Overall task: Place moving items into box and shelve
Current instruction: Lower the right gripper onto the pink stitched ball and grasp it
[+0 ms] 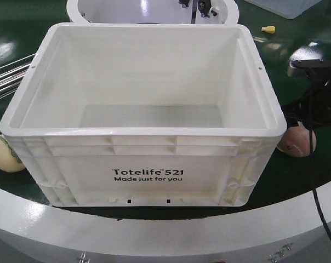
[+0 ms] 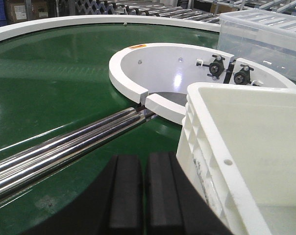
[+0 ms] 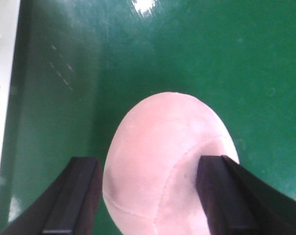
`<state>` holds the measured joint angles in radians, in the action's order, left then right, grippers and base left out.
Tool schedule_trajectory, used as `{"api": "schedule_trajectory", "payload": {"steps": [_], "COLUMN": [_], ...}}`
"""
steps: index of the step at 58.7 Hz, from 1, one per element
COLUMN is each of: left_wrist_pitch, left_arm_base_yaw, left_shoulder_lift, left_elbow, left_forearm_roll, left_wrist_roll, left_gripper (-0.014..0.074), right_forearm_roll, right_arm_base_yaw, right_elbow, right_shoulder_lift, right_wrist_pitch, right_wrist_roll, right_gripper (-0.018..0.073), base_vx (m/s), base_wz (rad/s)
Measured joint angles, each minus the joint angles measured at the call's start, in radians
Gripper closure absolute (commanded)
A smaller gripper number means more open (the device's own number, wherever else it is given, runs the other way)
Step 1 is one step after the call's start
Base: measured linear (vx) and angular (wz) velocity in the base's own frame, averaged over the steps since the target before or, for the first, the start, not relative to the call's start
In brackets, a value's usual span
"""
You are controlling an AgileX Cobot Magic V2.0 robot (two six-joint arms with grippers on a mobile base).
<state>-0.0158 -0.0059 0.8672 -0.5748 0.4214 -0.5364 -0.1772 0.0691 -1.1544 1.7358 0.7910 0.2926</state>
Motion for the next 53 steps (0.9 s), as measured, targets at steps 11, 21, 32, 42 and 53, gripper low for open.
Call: {"api": "schedule_trajectory", "payload": {"steps": [11,21,32,42,53], "left_wrist_pitch": [0.000,0.000,0.000,0.000,0.000], "left_arm_base_yaw": [0.000,0.000,0.000,0.000,0.000], "left_shoulder_lift": [0.000,0.000,0.000,0.000,0.000], "left_elbow": [0.000,0.000,0.000,0.000,0.000], "left_forearm_roll": [0.000,0.000,0.000,0.000,0.000], "left_wrist_roll": [0.000,0.000,0.000,0.000,0.000], "left_gripper": [0.0383,0.0383,0.0383,0.0383,0.0383], "right_forearm_roll": [0.001,0.002,0.008,0.014,0.020], "right_arm_base_yaw": [0.000,0.000,0.000,0.000,0.000], "right_elbow": [-0.001,-0.004,-0.004,-0.004,-0.012], "right_shoulder_lift": [0.023,0.026,0.026,0.020,-0.056], "right_wrist_pitch": [0.000,0.005,0.007,0.010,0.024], "right_wrist_roll": [0.004,0.004,0.004,0.003,0.003], "right_gripper": [0.0152,0.0421,0.0570,0.0568,0.0567], "base_vx": [0.00,0.00,0.00,0.00,0.00], "base_wz": [0.00,0.00,0.00,0.00,0.00]}}
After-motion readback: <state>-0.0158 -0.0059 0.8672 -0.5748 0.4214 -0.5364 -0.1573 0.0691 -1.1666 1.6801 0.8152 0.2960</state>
